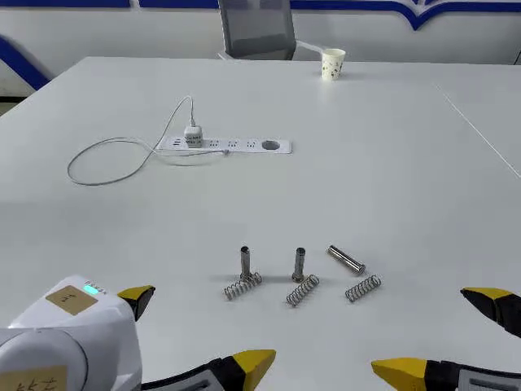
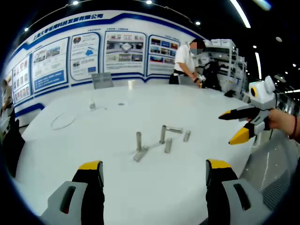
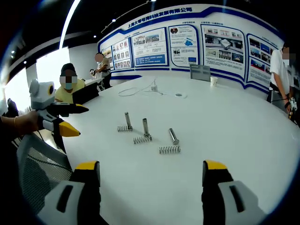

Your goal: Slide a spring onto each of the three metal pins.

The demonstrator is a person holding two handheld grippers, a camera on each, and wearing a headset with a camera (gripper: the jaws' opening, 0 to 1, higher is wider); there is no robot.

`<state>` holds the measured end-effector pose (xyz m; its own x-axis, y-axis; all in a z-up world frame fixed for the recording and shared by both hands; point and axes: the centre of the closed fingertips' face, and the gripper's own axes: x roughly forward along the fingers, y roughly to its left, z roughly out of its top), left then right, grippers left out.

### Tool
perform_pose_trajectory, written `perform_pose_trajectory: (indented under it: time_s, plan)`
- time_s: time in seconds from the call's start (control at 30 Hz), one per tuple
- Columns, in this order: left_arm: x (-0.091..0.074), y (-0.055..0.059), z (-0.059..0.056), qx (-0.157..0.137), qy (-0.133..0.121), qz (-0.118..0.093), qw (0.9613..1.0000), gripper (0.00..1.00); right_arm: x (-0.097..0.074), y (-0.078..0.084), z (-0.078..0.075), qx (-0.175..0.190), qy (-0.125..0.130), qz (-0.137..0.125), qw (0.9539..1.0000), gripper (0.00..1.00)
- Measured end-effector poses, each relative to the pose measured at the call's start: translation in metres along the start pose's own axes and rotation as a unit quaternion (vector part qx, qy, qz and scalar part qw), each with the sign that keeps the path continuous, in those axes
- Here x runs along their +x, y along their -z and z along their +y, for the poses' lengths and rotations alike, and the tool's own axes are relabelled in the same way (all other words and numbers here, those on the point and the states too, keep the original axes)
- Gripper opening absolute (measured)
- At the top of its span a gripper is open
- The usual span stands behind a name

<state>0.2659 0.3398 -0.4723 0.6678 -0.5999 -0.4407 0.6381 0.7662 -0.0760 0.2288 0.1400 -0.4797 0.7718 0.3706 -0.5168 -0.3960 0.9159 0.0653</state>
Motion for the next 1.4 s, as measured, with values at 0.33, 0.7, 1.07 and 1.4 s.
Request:
perform_pose_trajectory:
  time_s: [0.33, 0.7, 1.07, 1.4]
  plan:
    - [0.001, -0.001, -0.003, 0.000, 0.004, 0.002, 1.0000, 0.91, 0.008, -0.008, -0.008, -0.013, 0.001, 0.009, 0.9999, 0.88]
    - [0.001, -0.007, -0.006, -0.009, 0.008, -0.009, 0.9999, 0.91, 0.024, -0.025, -0.021, -0.021, 0.004, 0.011, 0.9997, 0.75]
    - [0.006, -0.010, -0.006, -0.005, 0.009, -0.008, 0.9999, 0.90, 0.050, -0.040, -0.038, -0.029, 0.001, 0.006, 0.9996, 0.64]
    - [0.011, -0.006, -0.008, -0.004, 0.012, 0.001, 0.9999, 0.89, 0.077, -0.041, -0.046, -0.034, -0.012, 0.013, 0.9993, 0.56]
